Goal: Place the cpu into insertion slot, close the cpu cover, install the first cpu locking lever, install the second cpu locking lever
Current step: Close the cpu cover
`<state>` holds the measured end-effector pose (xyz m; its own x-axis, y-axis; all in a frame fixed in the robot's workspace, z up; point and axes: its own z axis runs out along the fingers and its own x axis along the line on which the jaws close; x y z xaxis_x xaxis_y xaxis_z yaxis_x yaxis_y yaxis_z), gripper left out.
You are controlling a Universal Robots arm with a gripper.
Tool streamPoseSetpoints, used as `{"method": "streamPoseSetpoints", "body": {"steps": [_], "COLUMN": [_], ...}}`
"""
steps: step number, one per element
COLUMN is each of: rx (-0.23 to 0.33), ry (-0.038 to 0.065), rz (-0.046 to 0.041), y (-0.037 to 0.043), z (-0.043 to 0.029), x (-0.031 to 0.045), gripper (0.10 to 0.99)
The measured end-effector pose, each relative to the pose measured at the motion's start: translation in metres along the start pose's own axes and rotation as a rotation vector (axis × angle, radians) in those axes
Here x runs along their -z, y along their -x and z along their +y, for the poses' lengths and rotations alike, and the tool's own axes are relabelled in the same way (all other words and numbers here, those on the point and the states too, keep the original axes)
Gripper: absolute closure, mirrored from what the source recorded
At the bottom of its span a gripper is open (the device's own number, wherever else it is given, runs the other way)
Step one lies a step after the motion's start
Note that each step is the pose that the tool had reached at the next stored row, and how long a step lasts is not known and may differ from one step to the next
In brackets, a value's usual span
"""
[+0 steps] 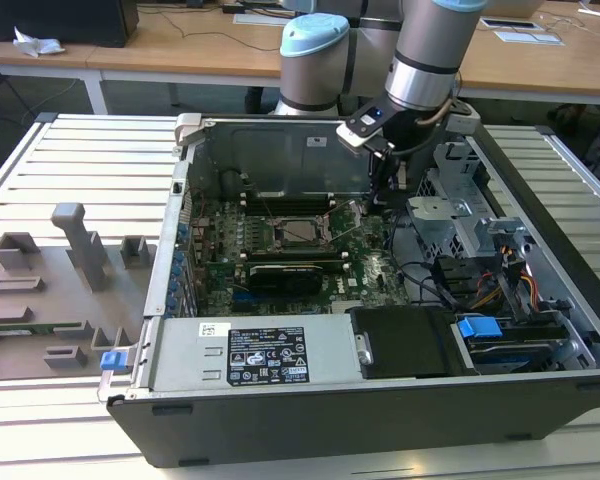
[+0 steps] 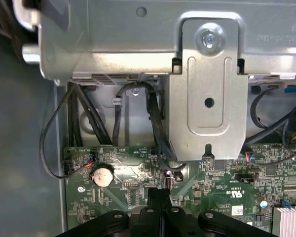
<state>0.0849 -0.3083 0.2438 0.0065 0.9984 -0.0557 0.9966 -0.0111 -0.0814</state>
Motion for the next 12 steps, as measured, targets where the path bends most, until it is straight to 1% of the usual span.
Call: {"method": "streamPoseSetpoints", "body": {"steps": [4,7,10,12], "rx": [0.0,0.0,0.0,0.0], "ry": [0.0,0.0,0.0,0.0], "rz": [0.0,0.0016,0.0018,0.0018], "y": [-0.0001,-0.0001,0.0,0.0], "z": [-0.0025,-0.0065,-0.0149,-0.0188], "x": [-0.0021,-0.0027,-0.0034,-0.0037], "gripper": [0.98,0.98,0.98,0.98]}}
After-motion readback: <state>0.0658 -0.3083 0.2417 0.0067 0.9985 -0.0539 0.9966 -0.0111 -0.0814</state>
